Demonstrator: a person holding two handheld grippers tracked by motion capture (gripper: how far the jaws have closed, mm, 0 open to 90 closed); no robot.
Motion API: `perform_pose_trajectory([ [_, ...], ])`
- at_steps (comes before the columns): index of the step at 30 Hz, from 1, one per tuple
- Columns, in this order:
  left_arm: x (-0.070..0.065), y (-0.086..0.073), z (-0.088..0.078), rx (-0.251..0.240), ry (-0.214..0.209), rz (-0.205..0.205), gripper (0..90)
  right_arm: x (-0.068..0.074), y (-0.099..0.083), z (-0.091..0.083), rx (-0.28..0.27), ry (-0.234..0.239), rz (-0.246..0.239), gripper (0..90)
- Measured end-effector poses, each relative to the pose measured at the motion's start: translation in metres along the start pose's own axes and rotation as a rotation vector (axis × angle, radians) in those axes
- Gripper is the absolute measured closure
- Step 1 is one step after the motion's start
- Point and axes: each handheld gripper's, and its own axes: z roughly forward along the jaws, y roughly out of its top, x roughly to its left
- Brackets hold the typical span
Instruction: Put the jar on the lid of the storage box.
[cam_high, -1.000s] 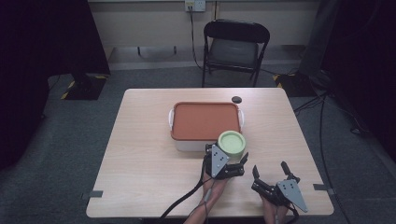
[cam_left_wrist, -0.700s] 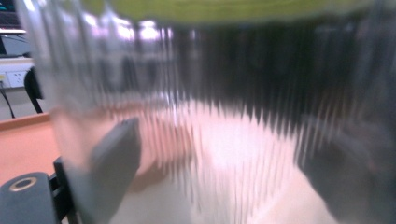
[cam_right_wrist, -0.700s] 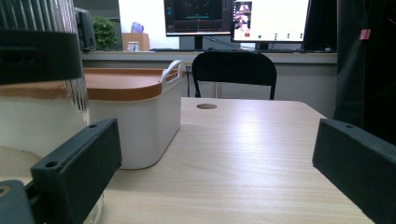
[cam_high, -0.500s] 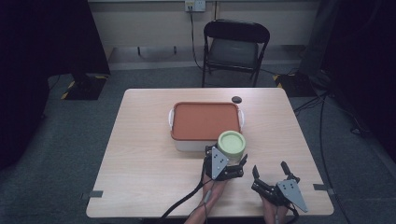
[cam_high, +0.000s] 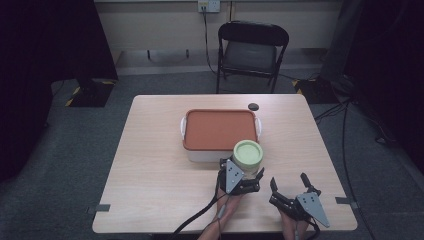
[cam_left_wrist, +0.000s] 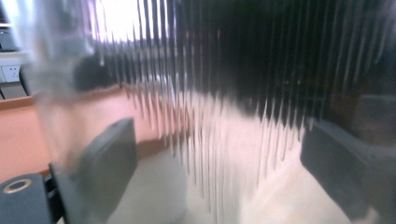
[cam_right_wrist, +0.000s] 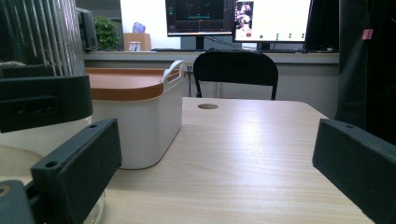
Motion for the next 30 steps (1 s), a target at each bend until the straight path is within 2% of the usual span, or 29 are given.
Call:
perform_pose_trajectory([
  [13,0.000,-0.009,0.000,0.012,0.003,-0.008,7.4,0.000,0.000,0.000,0.000,0.002,0.001,0.4],
  [17,-0.001,-0.011,-0.001,0.008,0.003,-0.015,10.1,0.000,0.000,0.000,0.000,0.002,0.001,0.4],
  [25,-0.003,-0.015,0.000,0.009,0.020,-0.004,10.1,0.000,0.000,0.000,0.000,0.002,0.001,0.4],
  [30,-0.004,-0.018,0.000,0.001,0.032,0.025,9.5,0.000,0.000,0.000,0.000,0.003,0.001,0.4],
])
